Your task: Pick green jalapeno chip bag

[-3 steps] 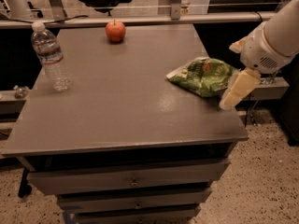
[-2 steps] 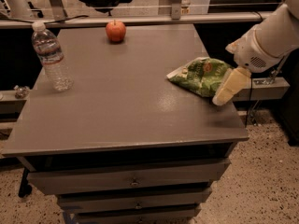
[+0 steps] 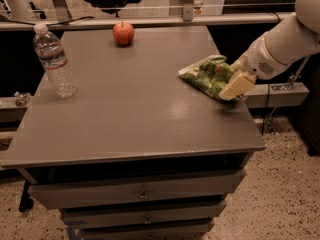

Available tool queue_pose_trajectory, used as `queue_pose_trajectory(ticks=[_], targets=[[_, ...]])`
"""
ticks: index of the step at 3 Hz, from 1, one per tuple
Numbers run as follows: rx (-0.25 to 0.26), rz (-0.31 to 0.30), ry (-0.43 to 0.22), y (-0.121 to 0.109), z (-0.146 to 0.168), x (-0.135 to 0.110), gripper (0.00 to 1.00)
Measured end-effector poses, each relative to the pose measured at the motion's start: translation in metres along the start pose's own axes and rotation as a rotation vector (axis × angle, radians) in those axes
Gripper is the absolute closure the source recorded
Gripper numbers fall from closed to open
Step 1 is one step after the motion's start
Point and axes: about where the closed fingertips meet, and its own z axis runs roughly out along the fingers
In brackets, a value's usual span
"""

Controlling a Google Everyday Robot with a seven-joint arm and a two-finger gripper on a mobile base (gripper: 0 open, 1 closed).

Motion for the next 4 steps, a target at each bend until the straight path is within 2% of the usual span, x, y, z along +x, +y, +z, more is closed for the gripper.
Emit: queue_pose_trajectory(ticks=[2, 3, 4], targets=[[-0.038, 0.037, -0.044, 0.006, -0.006, -0.008, 0.87], [-0.065, 0.049, -0.091, 0.014, -0.014, -0.018, 1.00], [-0.102, 0.085, -0.173, 0.021, -0.026, -0.032, 1.00]])
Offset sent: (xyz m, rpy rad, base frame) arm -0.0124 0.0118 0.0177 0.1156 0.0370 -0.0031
